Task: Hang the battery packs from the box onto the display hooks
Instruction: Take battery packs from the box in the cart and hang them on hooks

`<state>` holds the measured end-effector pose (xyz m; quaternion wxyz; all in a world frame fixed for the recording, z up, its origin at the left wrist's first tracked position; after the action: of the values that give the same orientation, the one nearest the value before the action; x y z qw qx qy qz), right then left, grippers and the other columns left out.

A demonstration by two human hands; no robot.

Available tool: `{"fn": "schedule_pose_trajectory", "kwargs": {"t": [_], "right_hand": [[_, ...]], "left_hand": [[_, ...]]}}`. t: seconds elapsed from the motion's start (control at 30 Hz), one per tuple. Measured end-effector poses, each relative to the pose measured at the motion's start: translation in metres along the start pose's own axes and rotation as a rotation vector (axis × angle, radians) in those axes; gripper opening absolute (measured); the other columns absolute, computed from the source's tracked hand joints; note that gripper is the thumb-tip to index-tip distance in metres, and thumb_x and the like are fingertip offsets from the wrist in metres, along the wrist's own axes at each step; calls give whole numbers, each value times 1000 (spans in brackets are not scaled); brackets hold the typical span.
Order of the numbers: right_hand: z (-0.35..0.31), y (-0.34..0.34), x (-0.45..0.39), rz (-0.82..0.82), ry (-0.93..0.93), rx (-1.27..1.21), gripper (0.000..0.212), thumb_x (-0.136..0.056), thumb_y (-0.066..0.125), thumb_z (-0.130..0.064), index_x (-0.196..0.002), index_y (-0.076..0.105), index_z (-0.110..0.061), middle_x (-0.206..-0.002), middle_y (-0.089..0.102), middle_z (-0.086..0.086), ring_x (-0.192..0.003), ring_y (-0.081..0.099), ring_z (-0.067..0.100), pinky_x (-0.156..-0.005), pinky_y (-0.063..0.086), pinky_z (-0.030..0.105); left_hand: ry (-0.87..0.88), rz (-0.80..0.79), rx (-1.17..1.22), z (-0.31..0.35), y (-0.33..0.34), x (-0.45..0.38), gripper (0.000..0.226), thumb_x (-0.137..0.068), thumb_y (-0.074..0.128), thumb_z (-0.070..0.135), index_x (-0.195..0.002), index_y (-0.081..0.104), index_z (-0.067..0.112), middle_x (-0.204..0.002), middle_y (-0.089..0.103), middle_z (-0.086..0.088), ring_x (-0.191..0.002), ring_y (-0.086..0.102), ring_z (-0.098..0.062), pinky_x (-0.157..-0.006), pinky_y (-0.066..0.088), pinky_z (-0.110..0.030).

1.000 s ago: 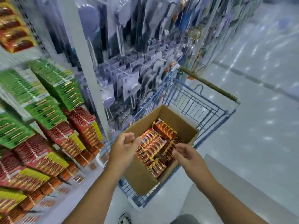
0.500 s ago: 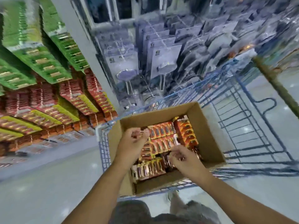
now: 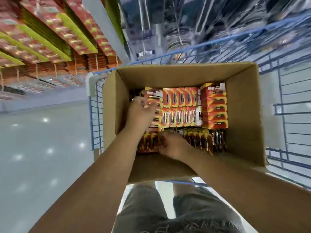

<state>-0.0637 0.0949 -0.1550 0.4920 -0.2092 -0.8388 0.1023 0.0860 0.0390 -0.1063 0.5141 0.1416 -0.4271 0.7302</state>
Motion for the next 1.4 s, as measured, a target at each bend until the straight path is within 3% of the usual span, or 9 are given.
{"fn": "schedule_pose_trajectory", "kwargs": {"t": [0.13, 0.3, 0.43, 0.63, 0.8, 0.93, 1.1, 1.23, 1.4], "right_hand": [[0, 10, -23, -25, 13, 141, 72, -96, 69, -44, -155, 42, -13, -154, 44, 11, -145, 38, 29, -120, 35, 38], [-1, 10, -33, -80, 41, 226, 84, -96, 71, -40, -162, 28, -12, -158, 33, 10, -144, 37, 29, -120, 39, 42], [3, 5, -34, 37, 25, 126, 68, -89, 79, -26, -148, 47, -16, -143, 49, 8, -132, 50, 29, -110, 48, 41], [-11, 25, -48, 6, -32, 488, 32, -91, 71, -32, -120, 67, -19, -100, 70, 2, -99, 65, 25, -93, 53, 37], [-4, 32, -50, -175, -1, 269, 36, -97, 66, -19, -132, 65, -15, -110, 68, 7, -102, 66, 26, -86, 61, 40], [3, 8, -27, -112, -88, 84, 47, -100, 65, -28, -146, 58, -21, -130, 66, 4, -119, 62, 26, -88, 47, 28], [23, -37, 40, -30, -85, -155, 6, -103, 63, -33, -109, 62, -34, -106, 66, -13, -101, 65, 14, -88, 56, 36], [33, -78, 93, 80, 27, -630, 17, -105, 61, -33, -121, 66, -37, -120, 74, -13, -109, 70, 5, -96, 57, 32], [3, -127, 143, 251, -68, -1013, 39, -92, 72, -34, -129, 68, -26, -119, 78, -1, -113, 74, 22, -95, 58, 45]], "left_hand": [[-55, 50, -21, -22, 18, -25, 27, -100, 68, 37, -116, 49, 29, -100, 54, 14, -87, 59, -6, -60, 44, -22], [-99, 85, -110, -32, 28, -43, 38, -98, 71, 37, -129, 56, 23, -118, 62, 4, -99, 65, -18, -65, 51, -27], [-149, 75, -96, -42, 32, -51, 45, -92, 77, 37, -130, 59, 22, -122, 67, 2, -103, 71, -22, -66, 55, -30], [-169, 82, -99, -48, 36, -61, 43, -93, 78, 32, -128, 57, 18, -124, 68, -3, -109, 70, -27, -71, 54, -34], [-136, 32, -63, -45, 38, -59, 24, -98, 72, 29, -118, 60, 25, -118, 69, 1, -108, 71, -26, -89, 62, -47], [-76, -13, -69, -37, 32, -45, 24, -100, 69, 31, -123, 61, 26, -123, 68, 1, -118, 67, -26, -94, 58, -42], [130, 12, -171, -7, 12, -6, 39, -104, 62, 31, -139, 51, 19, -132, 64, -2, -125, 62, -22, -90, 50, -33], [152, 7, 71, 11, -21, 27, 33, -99, 69, 38, -129, 59, 30, -116, 70, 13, -112, 67, -11, -88, 51, -30], [272, -56, 428, 62, -74, 90, 17, -100, 66, 39, -109, 70, 52, -112, 78, 10, -103, 75, -11, -92, 58, -38]]}}
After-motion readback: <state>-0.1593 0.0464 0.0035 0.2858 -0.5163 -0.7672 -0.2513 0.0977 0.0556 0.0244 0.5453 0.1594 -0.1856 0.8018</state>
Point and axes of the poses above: each hand's wrist, its own x-axis away from the middle knuckle, its own y-axis out of the palm, z = x × y, the point moved 6 cm from there along -x, towards the middle knuckle
